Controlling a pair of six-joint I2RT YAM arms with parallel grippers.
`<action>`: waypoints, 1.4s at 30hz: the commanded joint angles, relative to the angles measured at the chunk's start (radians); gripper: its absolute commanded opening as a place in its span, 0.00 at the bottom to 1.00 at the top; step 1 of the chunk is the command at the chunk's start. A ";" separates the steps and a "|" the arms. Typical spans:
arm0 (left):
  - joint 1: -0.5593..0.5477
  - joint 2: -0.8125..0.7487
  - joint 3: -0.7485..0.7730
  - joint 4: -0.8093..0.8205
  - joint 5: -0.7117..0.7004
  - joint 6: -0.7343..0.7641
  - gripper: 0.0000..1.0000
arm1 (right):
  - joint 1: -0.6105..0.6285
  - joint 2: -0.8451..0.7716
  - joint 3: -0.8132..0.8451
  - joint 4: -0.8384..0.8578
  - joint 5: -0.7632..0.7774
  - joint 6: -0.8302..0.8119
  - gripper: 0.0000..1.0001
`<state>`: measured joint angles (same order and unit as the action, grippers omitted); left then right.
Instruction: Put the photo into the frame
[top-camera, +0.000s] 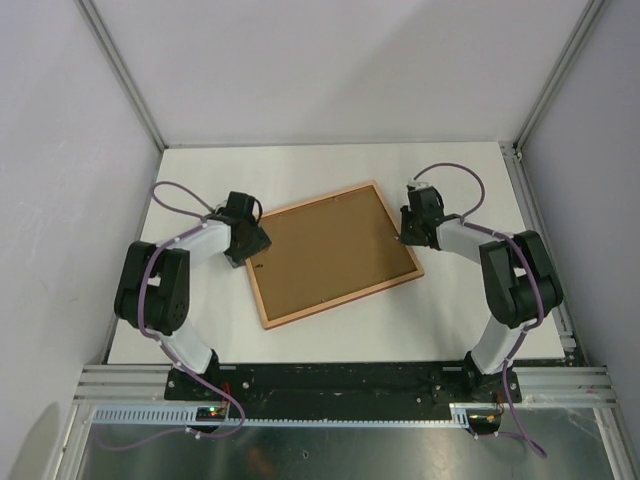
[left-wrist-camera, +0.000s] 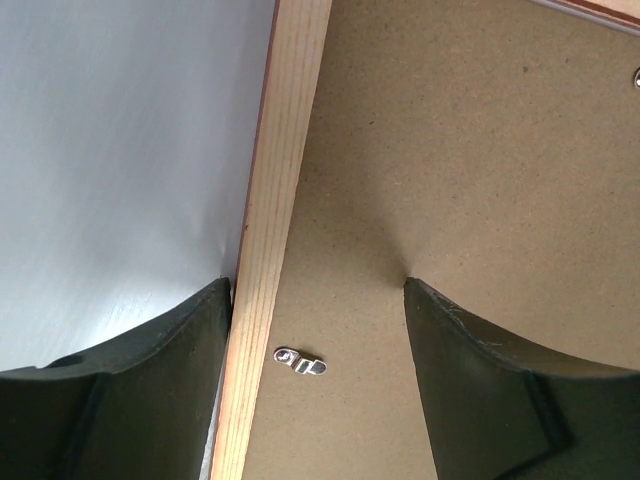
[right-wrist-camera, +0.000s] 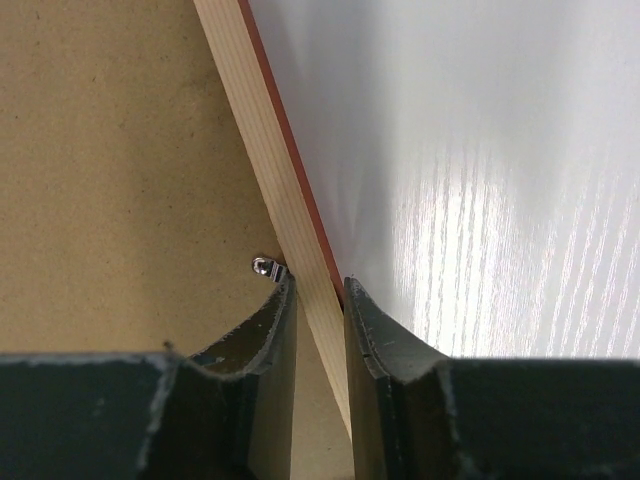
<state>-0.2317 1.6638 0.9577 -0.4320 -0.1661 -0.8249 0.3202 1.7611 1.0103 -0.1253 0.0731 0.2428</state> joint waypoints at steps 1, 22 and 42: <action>0.008 0.011 0.058 0.020 0.035 0.097 0.74 | -0.003 -0.034 -0.053 -0.095 0.000 0.070 0.00; 0.004 -0.151 -0.171 0.006 -0.011 -0.098 0.67 | 0.010 -0.055 -0.111 -0.104 -0.005 0.169 0.00; 0.001 -0.151 -0.158 0.006 -0.024 -0.033 0.22 | 0.004 -0.063 -0.111 -0.113 -0.010 0.156 0.00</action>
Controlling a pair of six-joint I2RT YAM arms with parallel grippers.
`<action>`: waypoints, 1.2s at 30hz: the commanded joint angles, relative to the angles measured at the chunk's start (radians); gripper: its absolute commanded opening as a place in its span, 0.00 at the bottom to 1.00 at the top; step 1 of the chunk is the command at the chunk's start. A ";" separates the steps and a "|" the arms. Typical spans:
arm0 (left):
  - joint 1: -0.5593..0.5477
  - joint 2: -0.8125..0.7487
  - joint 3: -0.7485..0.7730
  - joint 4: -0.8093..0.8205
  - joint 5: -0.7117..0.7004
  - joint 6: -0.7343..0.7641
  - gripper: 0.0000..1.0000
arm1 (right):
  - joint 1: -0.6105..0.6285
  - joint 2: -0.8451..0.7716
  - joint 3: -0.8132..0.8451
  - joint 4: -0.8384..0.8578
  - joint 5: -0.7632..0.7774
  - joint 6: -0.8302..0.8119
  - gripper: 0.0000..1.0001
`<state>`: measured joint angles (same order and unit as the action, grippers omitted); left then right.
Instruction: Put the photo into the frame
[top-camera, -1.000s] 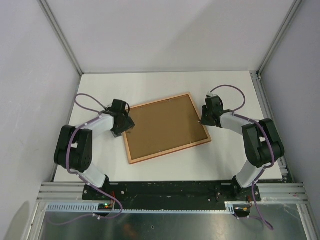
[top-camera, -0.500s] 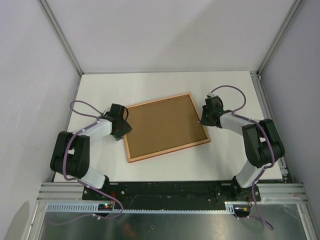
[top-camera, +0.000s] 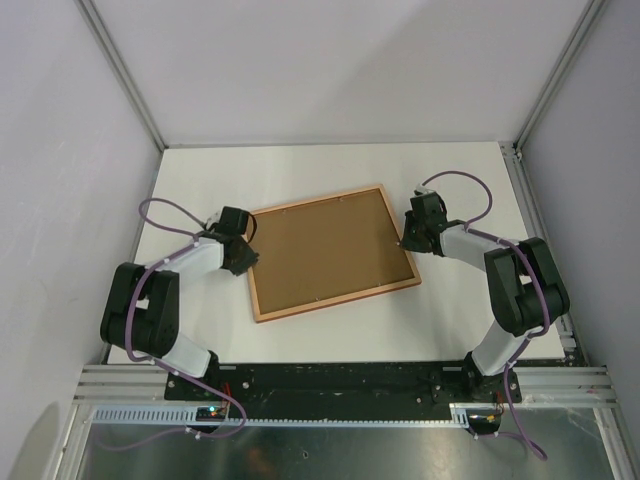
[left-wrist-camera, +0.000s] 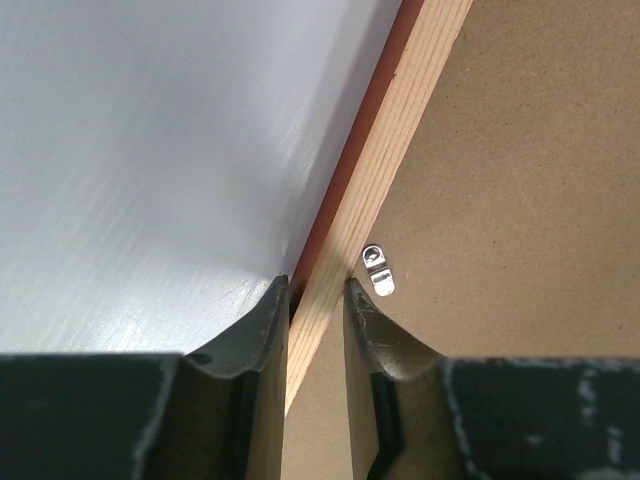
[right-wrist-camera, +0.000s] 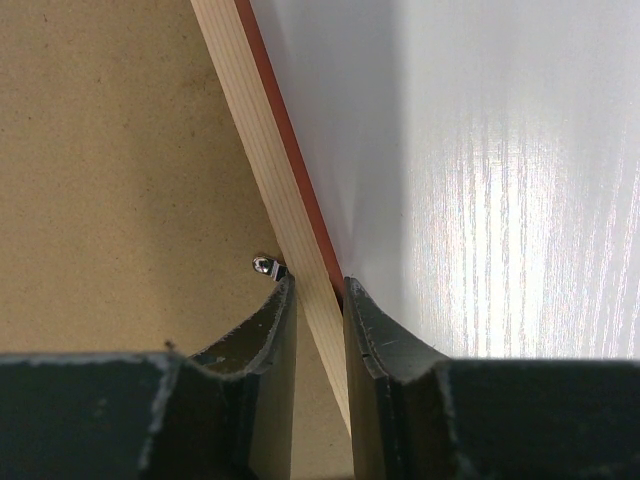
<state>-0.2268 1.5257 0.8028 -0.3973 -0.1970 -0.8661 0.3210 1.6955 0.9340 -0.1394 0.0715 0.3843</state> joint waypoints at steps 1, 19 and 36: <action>-0.004 -0.024 -0.003 -0.029 0.015 0.007 0.27 | 0.003 0.003 -0.035 -0.098 -0.009 0.015 0.00; -0.005 0.034 0.084 -0.029 0.007 -0.017 0.61 | 0.003 0.025 -0.035 -0.082 -0.027 0.021 0.00; -0.008 0.053 0.030 -0.027 -0.084 0.034 0.16 | 0.003 0.027 -0.034 -0.084 -0.027 0.020 0.00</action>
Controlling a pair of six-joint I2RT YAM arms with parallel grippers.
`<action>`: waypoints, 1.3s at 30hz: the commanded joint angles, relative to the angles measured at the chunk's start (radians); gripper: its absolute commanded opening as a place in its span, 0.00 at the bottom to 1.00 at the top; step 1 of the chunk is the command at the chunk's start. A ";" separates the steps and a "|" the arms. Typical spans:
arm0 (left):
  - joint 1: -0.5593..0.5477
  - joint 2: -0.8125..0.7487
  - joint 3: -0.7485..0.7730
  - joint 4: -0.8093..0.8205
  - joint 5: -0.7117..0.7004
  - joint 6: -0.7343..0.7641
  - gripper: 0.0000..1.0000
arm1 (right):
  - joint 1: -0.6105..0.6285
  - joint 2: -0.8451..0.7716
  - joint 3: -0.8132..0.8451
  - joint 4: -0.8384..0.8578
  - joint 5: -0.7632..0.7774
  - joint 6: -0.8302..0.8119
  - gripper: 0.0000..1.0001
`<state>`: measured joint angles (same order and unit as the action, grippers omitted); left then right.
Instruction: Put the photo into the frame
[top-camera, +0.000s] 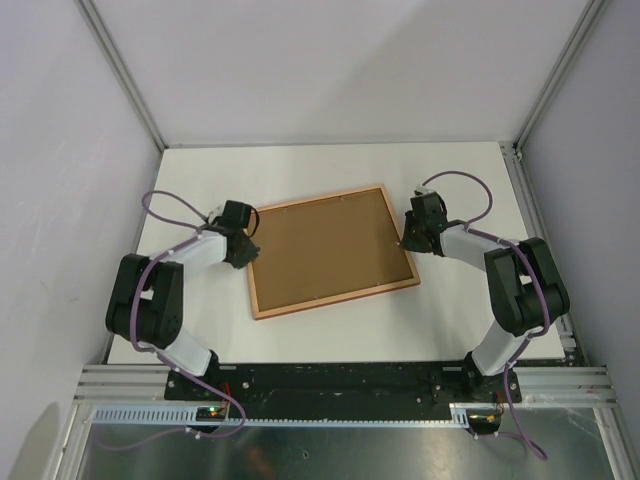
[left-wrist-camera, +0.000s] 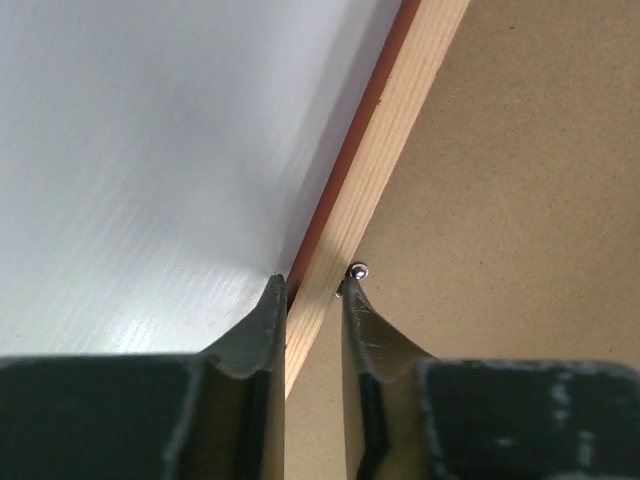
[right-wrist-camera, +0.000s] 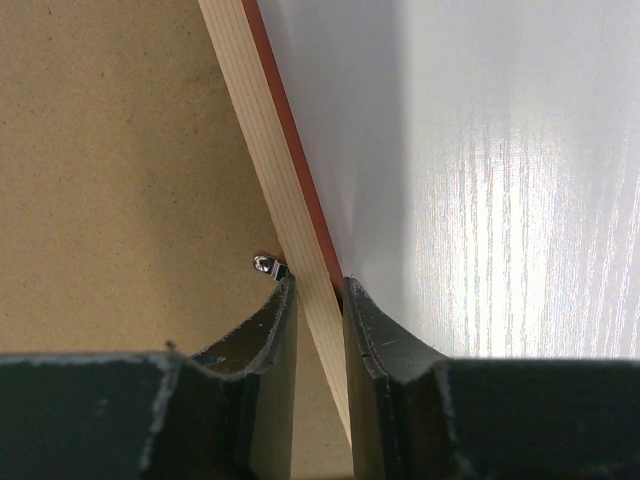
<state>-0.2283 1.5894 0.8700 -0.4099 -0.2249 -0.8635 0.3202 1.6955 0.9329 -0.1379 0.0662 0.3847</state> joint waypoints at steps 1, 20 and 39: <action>-0.007 -0.012 -0.043 -0.015 -0.067 0.042 0.10 | 0.003 0.028 -0.034 -0.085 -0.022 0.019 0.00; -0.008 -0.138 0.007 0.001 -0.032 0.268 0.46 | 0.001 0.016 -0.032 -0.089 -0.010 0.010 0.00; -0.152 -0.320 0.000 0.016 0.112 0.356 0.79 | 0.011 -0.046 -0.035 -0.145 0.021 -0.009 0.52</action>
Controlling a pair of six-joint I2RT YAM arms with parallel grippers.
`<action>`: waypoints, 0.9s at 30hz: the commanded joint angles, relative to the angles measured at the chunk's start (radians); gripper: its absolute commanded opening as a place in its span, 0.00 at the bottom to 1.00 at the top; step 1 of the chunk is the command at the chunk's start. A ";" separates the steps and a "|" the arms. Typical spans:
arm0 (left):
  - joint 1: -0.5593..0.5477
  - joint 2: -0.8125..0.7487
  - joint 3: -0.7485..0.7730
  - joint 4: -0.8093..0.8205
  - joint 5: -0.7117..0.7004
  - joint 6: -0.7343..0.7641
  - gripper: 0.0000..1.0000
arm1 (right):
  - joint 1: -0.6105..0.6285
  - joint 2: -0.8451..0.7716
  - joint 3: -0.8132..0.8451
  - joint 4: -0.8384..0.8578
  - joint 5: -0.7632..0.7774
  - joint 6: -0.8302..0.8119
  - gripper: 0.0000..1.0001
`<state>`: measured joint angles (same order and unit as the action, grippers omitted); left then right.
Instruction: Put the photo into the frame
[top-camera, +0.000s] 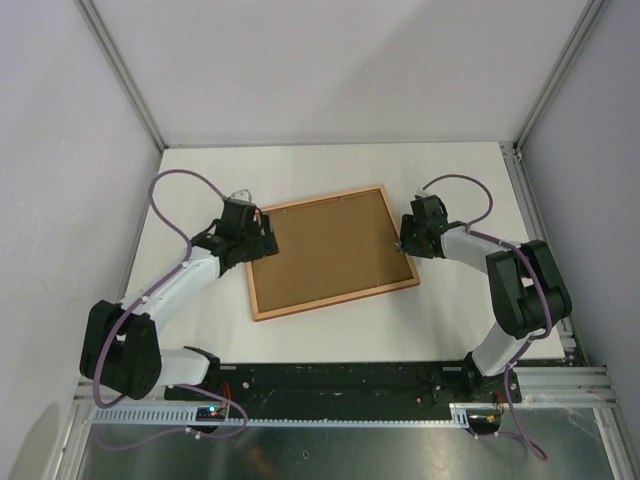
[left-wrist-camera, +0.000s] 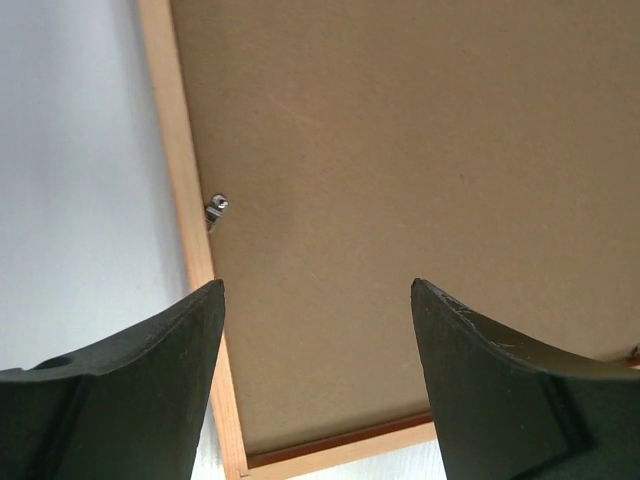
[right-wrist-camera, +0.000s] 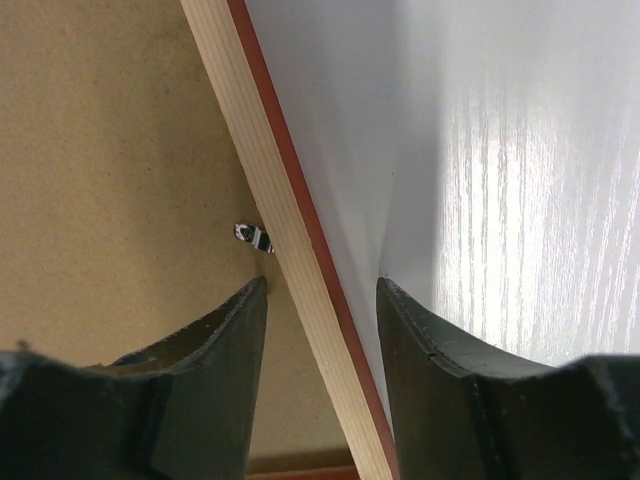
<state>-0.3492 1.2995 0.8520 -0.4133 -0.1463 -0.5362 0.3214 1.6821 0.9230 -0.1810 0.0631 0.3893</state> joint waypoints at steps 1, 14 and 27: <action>-0.039 -0.028 0.017 0.025 0.038 0.028 0.79 | 0.012 -0.039 -0.029 -0.105 0.028 -0.014 0.53; -0.175 0.011 0.021 0.068 0.059 0.044 0.79 | 0.025 -0.120 -0.130 -0.111 -0.008 0.004 0.46; -0.394 0.054 0.041 0.109 0.030 0.079 0.82 | 0.043 -0.169 -0.160 -0.133 0.021 0.016 0.17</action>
<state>-0.6838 1.3327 0.8528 -0.3447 -0.0952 -0.4934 0.3508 1.5311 0.7868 -0.2409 0.0631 0.3920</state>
